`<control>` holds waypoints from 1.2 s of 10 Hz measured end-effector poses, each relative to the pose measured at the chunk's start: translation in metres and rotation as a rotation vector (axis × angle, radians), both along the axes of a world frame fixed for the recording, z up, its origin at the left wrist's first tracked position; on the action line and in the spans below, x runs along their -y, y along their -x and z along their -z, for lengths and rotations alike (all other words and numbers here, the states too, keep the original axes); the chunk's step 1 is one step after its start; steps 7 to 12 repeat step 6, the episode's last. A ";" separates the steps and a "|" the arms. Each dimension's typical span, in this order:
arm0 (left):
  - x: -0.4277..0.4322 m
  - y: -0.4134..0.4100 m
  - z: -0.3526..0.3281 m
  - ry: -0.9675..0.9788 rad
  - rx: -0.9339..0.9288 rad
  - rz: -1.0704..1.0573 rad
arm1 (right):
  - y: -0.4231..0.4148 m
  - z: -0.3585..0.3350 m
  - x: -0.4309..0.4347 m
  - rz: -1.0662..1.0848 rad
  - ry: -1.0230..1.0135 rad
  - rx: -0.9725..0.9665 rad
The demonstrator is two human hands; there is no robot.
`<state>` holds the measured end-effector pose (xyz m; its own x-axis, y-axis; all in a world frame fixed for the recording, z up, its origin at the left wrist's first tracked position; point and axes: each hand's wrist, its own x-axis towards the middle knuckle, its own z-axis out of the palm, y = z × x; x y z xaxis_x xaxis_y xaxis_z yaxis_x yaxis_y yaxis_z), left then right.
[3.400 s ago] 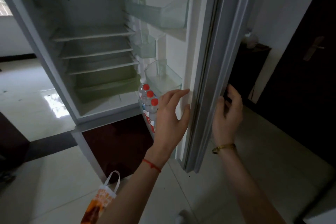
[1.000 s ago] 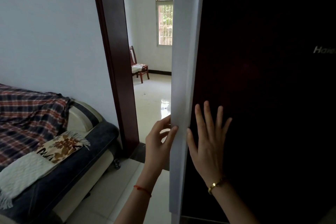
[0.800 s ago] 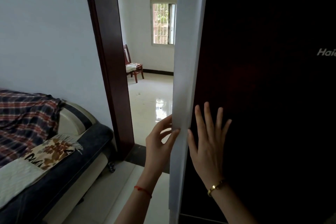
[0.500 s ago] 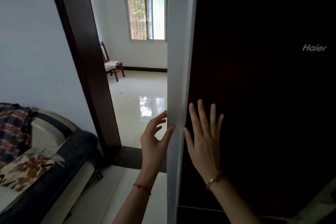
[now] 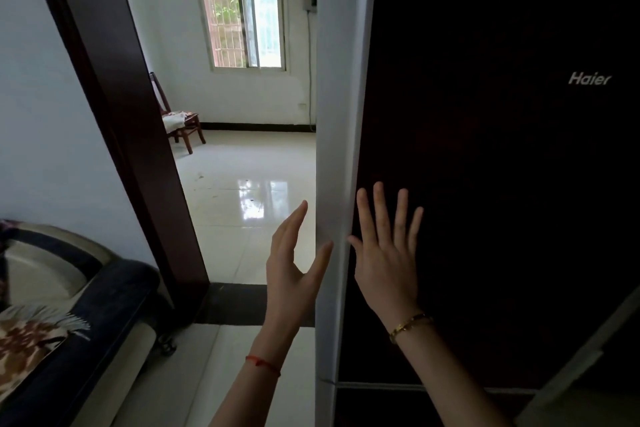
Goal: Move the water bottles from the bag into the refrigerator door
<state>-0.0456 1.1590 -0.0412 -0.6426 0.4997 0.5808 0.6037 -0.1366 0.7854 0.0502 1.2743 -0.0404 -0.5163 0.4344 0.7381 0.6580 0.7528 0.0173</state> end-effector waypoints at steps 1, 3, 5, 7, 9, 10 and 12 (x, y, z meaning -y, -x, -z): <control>-0.001 0.002 -0.001 0.007 -0.009 0.024 | 0.000 0.000 0.000 0.012 -0.002 0.012; 0.006 -0.005 -0.002 0.007 -0.026 0.064 | -0.004 -0.008 0.008 0.052 0.041 0.064; 0.031 -0.011 -0.011 0.050 -0.119 0.074 | -0.028 -0.030 0.025 -0.118 0.159 0.074; 0.044 -0.013 -0.019 0.035 -0.145 0.080 | -0.041 -0.044 0.039 -0.274 0.340 -0.050; 0.044 -0.013 -0.019 0.035 -0.145 0.080 | -0.041 -0.044 0.039 -0.274 0.340 -0.050; 0.044 -0.013 -0.019 0.035 -0.145 0.080 | -0.041 -0.044 0.039 -0.274 0.340 -0.050; 0.044 -0.013 -0.019 0.035 -0.145 0.080 | -0.041 -0.044 0.039 -0.274 0.340 -0.050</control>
